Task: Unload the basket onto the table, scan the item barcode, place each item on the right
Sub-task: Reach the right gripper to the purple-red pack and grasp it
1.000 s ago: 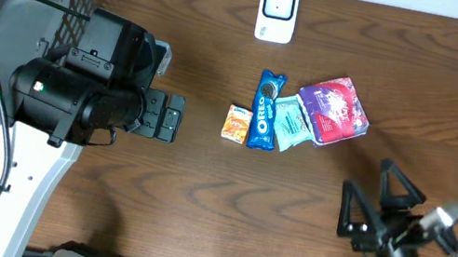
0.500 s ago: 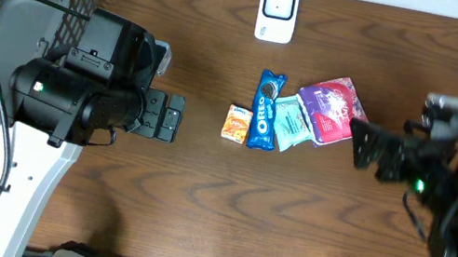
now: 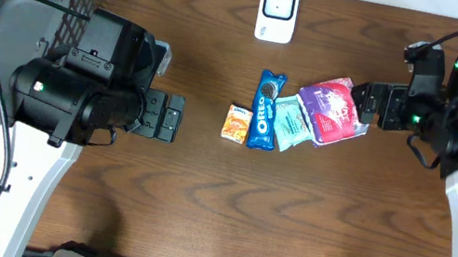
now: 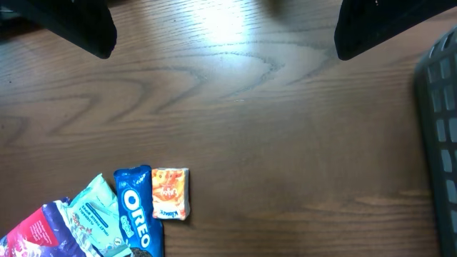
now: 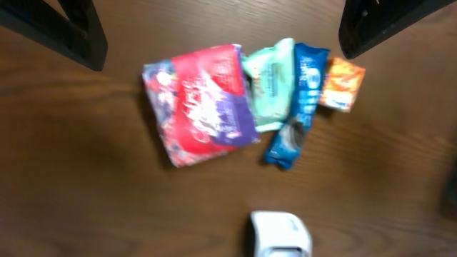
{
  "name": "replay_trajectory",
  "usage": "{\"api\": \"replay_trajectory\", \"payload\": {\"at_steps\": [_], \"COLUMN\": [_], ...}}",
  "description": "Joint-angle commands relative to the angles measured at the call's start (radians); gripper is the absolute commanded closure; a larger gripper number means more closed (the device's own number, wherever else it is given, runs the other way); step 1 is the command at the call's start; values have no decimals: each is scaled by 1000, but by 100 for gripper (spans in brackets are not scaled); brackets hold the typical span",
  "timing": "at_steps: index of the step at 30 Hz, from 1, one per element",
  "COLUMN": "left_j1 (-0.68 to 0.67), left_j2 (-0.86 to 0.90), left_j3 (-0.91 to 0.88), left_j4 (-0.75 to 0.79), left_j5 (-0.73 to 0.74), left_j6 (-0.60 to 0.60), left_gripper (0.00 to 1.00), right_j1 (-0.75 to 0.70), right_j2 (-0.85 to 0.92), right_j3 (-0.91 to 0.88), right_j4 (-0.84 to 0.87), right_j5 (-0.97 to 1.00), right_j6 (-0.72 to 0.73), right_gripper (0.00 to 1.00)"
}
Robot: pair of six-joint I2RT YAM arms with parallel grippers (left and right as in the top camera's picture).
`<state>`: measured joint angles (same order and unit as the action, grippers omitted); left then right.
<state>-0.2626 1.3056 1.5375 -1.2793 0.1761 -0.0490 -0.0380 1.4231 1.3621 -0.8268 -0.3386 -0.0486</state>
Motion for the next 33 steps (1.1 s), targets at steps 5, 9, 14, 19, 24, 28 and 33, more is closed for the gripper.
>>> {"api": "replay_trajectory", "payload": {"at_steps": [5,9,14,19,24,28,33], "left_j1": [5,5,5,5,5,5,5], "left_j2": [4,4,4,4,4,4,4], "left_j3": [9,9,9,9,9,9,9], "left_j4": [-3,-3,-3,-3,-3,-3,-3], "left_j5": [-13,-13,-13,-13,-13,-13,-13], "left_j6": [-1,-1,-1,-1,-1,-1,-1], "left_gripper": [2,2,2,2,2,2,2], "right_j1": [-109,-109,-103,-103,-95,-89,-89], "right_j2": [231,363,483,494,494,499,521], "right_j3": [142,320,459,451,398,289,163], "right_j4": [-84,-290,-422,-337,-275,-172,-4], "right_j5": [-160,-119,-22,-27,-34,-34,-140], "right_j6": [-13,-86,-87,-77,-90,-103,-99], "right_gripper": [1,1,1,1,1,1,1]}}
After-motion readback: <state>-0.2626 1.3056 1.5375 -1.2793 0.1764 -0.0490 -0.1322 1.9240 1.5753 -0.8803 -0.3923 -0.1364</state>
